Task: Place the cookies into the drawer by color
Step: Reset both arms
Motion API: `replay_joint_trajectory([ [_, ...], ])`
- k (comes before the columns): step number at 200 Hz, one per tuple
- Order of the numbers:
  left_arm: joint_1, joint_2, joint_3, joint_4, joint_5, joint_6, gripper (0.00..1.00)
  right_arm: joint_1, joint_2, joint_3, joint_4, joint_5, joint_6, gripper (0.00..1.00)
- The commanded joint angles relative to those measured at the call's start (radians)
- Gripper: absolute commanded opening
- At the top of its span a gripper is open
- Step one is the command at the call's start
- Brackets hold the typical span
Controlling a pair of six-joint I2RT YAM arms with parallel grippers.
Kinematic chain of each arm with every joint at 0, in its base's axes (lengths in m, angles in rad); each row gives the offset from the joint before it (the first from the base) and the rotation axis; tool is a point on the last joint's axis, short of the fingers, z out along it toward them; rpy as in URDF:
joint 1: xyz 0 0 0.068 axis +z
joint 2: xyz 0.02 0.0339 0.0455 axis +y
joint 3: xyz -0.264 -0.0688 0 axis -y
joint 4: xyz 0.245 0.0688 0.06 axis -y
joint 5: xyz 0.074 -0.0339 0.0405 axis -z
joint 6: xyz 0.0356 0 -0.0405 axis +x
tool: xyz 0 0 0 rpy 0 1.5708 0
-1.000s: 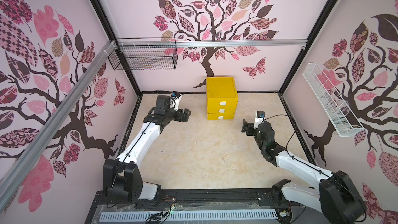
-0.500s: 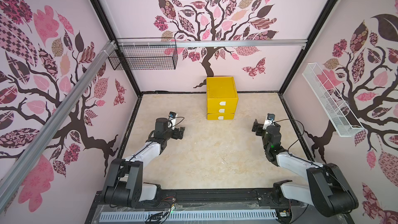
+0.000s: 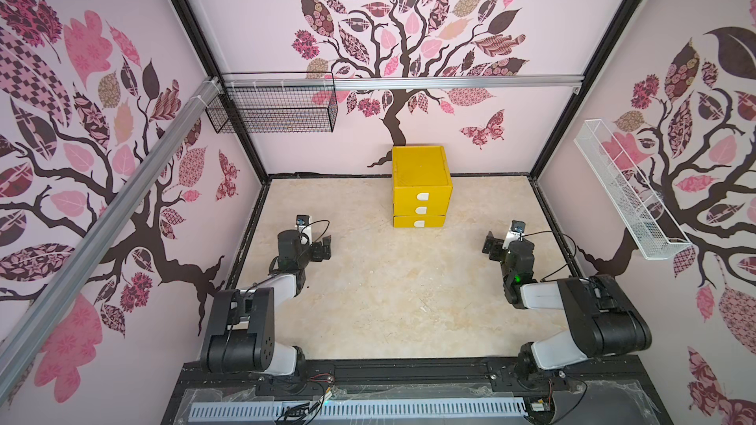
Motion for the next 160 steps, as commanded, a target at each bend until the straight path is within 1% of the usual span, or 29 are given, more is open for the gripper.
replay_joint_trajectory([
  [1, 0.004, -0.011, -0.036, 0.168, -0.026, 0.004, 0.97, -0.005, 0.034, 0.014, 0.086, -0.031, -0.006, 0.99],
  [14, 0.005, 0.030, -0.092, 0.320, -0.026, 0.013, 0.97, -0.006, 0.012, 0.042, -0.005, -0.039, 0.000, 0.99],
  [32, 0.005, 0.091, -0.128, 0.431, -0.027, 0.017, 0.97, -0.006, 0.022, 0.060, -0.021, -0.028, 0.004, 0.99],
  [39, 0.005, 0.114, -0.136, 0.478, -0.047, 0.007, 0.97, -0.005, 0.017, 0.066, -0.042, -0.020, 0.010, 0.99],
  [46, 0.005, 0.134, -0.138, 0.516, -0.069, -0.008, 0.97, -0.006, 0.023, 0.065, -0.026, -0.016, 0.009, 0.99],
  [63, 0.005, 0.106, -0.111, 0.408, -0.088, -0.009, 0.98, -0.005, 0.017, 0.064, -0.038, -0.017, 0.010, 0.99],
  [76, 0.006, 0.126, -0.106, 0.439, -0.118, -0.028, 0.97, -0.006, 0.022, 0.063, -0.026, -0.016, 0.008, 0.99],
  [90, 0.006, 0.111, -0.094, 0.386, -0.142, -0.035, 0.97, -0.006, 0.019, 0.064, -0.033, -0.017, 0.009, 0.99],
  [101, 0.007, 0.119, -0.099, 0.411, -0.146, -0.038, 0.98, -0.006, 0.019, 0.062, -0.031, -0.016, 0.008, 0.99],
  [160, 0.007, 0.113, -0.098, 0.400, -0.144, -0.034, 0.98, -0.005, 0.022, 0.069, -0.038, -0.018, 0.009, 0.99],
])
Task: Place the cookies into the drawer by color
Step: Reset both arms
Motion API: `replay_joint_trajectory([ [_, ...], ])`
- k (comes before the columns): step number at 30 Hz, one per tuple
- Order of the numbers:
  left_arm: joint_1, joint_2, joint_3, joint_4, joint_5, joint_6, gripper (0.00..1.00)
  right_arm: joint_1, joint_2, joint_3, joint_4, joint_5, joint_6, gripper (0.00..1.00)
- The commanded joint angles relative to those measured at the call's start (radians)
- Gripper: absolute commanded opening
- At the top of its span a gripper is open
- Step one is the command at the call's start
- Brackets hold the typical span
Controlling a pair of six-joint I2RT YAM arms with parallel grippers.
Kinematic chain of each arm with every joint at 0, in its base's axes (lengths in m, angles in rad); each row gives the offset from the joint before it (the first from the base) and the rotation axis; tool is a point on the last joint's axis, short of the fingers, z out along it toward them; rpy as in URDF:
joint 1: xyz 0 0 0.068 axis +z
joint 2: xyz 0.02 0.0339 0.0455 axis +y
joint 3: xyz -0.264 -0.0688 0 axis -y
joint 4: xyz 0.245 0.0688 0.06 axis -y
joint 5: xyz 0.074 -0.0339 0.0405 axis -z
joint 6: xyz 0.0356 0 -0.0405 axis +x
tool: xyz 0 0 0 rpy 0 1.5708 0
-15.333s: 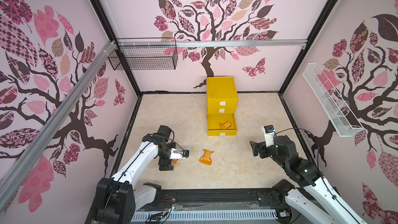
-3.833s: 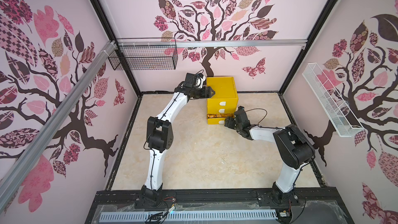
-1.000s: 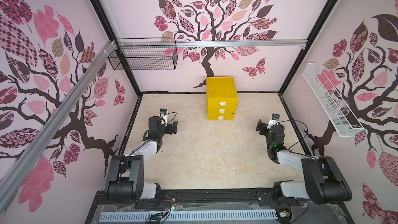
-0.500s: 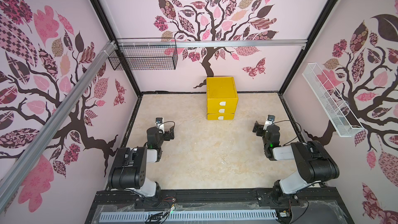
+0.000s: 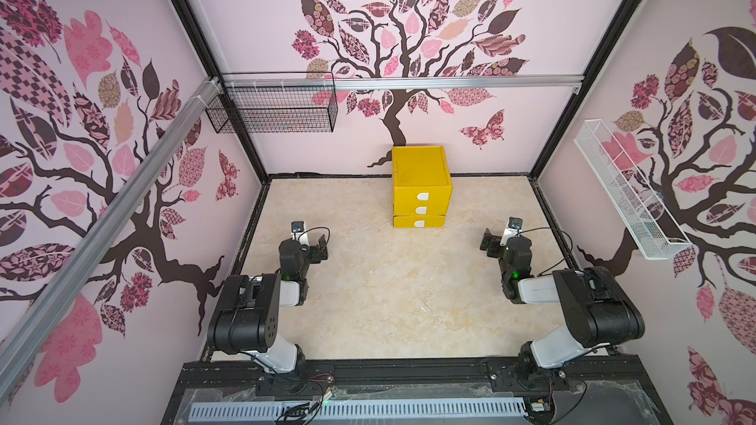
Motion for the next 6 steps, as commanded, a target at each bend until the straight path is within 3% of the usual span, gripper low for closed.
replay_joint_trajectory([
  [1, 0.004, -0.009, 0.008, 0.019, -0.011, -0.005, 0.98, -0.004, 0.002, 0.023, -0.019, 0.003, 0.007, 0.99],
  [6, 0.004, -0.009, 0.008, 0.018, -0.012, -0.006, 0.98, -0.004, -0.001, 0.019, -0.015, 0.004, 0.007, 0.99],
])
